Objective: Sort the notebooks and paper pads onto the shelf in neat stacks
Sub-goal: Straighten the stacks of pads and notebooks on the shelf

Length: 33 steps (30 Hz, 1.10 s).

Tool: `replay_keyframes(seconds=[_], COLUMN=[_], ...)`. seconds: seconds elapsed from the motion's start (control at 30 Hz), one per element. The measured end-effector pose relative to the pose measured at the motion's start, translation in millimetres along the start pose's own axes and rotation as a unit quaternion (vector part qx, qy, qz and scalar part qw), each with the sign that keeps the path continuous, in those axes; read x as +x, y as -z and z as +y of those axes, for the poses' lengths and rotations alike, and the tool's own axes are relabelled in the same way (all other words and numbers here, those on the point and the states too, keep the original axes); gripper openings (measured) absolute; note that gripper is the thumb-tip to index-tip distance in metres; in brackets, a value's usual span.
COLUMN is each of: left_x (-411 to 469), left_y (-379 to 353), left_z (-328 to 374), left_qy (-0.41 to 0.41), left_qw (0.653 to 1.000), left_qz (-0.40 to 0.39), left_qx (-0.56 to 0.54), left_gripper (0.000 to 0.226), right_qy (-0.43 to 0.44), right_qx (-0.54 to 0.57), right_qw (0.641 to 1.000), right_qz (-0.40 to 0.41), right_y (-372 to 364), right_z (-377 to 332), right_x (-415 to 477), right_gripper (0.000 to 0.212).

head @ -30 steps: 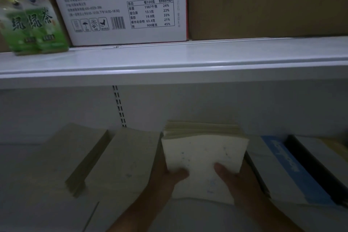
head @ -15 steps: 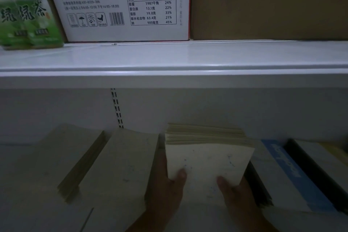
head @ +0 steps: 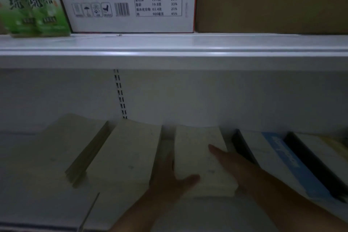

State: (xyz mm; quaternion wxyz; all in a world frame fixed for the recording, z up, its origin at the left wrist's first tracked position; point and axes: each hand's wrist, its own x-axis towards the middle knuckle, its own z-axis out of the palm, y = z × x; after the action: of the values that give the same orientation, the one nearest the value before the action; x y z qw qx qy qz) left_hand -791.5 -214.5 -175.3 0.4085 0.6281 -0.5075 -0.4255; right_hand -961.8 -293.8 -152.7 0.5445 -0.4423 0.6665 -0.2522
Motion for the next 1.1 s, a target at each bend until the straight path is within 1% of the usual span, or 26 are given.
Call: replay_keyframes(seconds=[0.07, 0.1, 0.13, 0.2, 0.23, 0.27, 0.33, 0.37, 0.43, 0.57, 0.67, 0.73, 0.8, 0.9, 0.97, 1.0, 1.07, 1.1], left_x=[-11, -16, -20, -21, -20, -21, -19, -18, -17, -15, -15, -16, -17, -16, -17, -17, -18, -18], left_y=[-2, -3, -3, -3, -3, -2, -1, -2, -3, -4, -6, -6, -5, -4, -4, -4, -3, -3], left_z=[-15, -19, -18, -20, -20, -20, -23, -26, -30, -33, -33, -31, -29, -27, -25, -24, -23, -21], left_qy=[-0.043, -0.054, -0.062, -0.08, -0.081, -0.079, -0.057, -0.046, -0.027, -0.036, -0.037, -0.03, -0.035, -0.028, -0.013, -0.003, 0.014, 0.018], left_qw=[0.998, 0.995, 0.993, 0.991, 0.99, 0.989, 0.99, 0.991, 0.992, 0.987, 0.987, 0.987, 0.986, 0.986, 0.987, 0.987, 0.988, 0.987], left_qz=[-0.006, -0.004, 0.005, 0.024, 0.026, 0.025, 0.024, 0.023, 0.033, 0.064, 0.067, 0.066, 0.072, 0.069, 0.065, 0.062, 0.057, 0.057], left_qx=[0.054, 0.083, 0.103, 0.104, 0.111, 0.122, 0.127, 0.124, 0.12, 0.146, 0.14, 0.142, 0.144, 0.148, 0.149, 0.145, 0.145, 0.146], left_gripper=[0.094, 0.104, 0.103, 0.097, 0.096, 0.097, 0.102, 0.102, 0.1, 0.092, 0.089, 0.089, 0.089, 0.08, 0.076, 0.079, 0.087, 0.088], right_qy=[-0.005, -0.003, 0.0, 0.009, 0.014, 0.019, 0.034, 0.052, 0.085, 0.107, 0.132, 0.154, 0.168, 0.166, 0.169, 0.171, 0.173, 0.186], right_qx=[-0.009, -0.015, -0.018, -0.009, 0.01, 0.034, 0.064, 0.06, 0.052, 0.033, 0.001, -0.046, -0.086, -0.126, -0.163, -0.155, -0.126, -0.144], right_qw=[1.0, 1.0, 1.0, 1.0, 1.0, 0.999, 0.997, 0.997, 0.994, 0.994, 0.991, 0.987, 0.982, 0.977, 0.972, 0.973, 0.972, 0.963], right_qz=[0.003, 0.006, 0.007, 0.006, 0.003, 0.004, 0.016, 0.023, 0.039, 0.018, -0.014, -0.028, -0.029, -0.035, -0.02, -0.031, -0.096, -0.13], right_y=[0, 0, 0, 2, 4, 4, 5, 4, 2, 4, 8, 9, 8, 8, 13, 18, 28, 30], right_z=[-2, -3, -3, -4, -4, -2, 6, 14, 27, 27, 23, 25, 27, 28, 30, 31, 35, 37], right_x=[0, -3, -4, -10, -14, -18, -26, -28, -28, -17, -12, -7, -6, -6, -9, -11, -19, -25], right_gripper=[0.078, 0.077, 0.077, 0.079, 0.077, 0.07, 0.051, 0.041, 0.03, 0.026, 0.028, 0.033, 0.043, 0.077, 0.09, 0.097, 0.118, 0.124])
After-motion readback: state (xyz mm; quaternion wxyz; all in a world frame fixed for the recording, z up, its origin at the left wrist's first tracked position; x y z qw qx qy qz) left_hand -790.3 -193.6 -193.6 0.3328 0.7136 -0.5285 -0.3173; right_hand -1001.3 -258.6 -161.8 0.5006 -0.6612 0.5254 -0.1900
